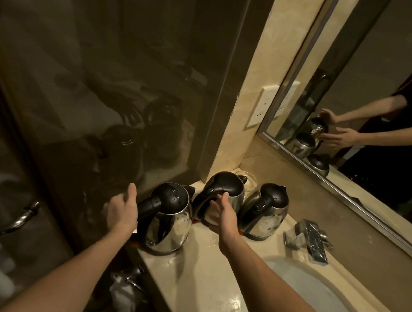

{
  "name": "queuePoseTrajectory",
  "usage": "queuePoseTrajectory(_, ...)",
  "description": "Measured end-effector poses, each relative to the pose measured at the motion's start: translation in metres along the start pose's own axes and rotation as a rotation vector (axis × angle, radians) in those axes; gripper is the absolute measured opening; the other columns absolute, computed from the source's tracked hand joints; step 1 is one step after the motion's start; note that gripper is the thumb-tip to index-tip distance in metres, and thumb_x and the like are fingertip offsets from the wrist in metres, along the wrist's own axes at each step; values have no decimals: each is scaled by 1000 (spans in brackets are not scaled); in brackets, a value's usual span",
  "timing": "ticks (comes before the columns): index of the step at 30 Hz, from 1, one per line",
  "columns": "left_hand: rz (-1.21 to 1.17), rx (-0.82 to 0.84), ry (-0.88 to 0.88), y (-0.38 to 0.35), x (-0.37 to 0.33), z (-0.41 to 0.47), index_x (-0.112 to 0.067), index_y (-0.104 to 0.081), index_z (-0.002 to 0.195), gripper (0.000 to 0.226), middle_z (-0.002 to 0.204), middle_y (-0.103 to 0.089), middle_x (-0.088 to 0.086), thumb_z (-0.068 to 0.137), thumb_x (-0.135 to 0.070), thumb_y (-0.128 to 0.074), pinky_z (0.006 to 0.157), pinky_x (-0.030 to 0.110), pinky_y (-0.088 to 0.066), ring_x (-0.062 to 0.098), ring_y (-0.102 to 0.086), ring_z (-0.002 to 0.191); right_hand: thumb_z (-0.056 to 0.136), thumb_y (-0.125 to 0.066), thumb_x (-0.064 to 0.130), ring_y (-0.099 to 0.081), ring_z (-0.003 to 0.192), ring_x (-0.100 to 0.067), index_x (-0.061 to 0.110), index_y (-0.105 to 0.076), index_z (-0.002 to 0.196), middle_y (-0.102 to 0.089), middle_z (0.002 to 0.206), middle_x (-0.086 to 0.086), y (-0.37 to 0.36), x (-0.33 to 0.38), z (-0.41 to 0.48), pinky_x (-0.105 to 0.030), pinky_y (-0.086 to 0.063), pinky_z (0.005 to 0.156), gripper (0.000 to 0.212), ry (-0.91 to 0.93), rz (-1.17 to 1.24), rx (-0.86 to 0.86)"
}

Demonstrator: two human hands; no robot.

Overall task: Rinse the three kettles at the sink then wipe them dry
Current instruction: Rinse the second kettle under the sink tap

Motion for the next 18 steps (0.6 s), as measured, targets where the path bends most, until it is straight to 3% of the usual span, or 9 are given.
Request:
queuePoseTrajectory(3,-84,-99,-40,0,-18,-7,-4,-64,85,56,98,-68,19,105,-47,-36,102,47,-35,38,-51,120,101,-25,55,-38,136,-32,23,-42,145,-46,147,-4,13,3,-7,-49,-30,109,57,33,-9,-19)
queuePoseTrajectory(8,-150,-115,-151,-18,-66,-31,-7,-58,79,49,92,-63,14,105,-44,-37,83,38,-38,28,-51,107,101,-27,54,-46,129,-29,23,-42,144,-51,142,-2,47,6,-19,-44,-36,102,56,35,6,-68)
queuePoseTrajectory(12,-151,60,-250,-57,-92,-59,-13,-54,67,50,66,-54,4,104,-44,-41,67,34,-41,22,-53,69,102,-27,49,-51,117,-21,22,-46,141,-56,134,1,70,12,-31,-36,-38,92,51,22,60,-45)
queuePoseTrajectory(18,-22,298,-222,-104,-112,-80,-16,-53,75,43,76,-54,2,104,-46,-42,73,35,-39,22,-55,80,101,-24,54,-39,137,-26,22,-37,148,-43,149,-1,91,11,-33,-47,-27,110,58,-24,-7,7)
Point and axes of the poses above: each hand's wrist, its own z-axis towards the middle knuckle, its own y-axis out of the back of the hand, x = y × z, the point moved 4 cm from there along z, towards the middle knuckle
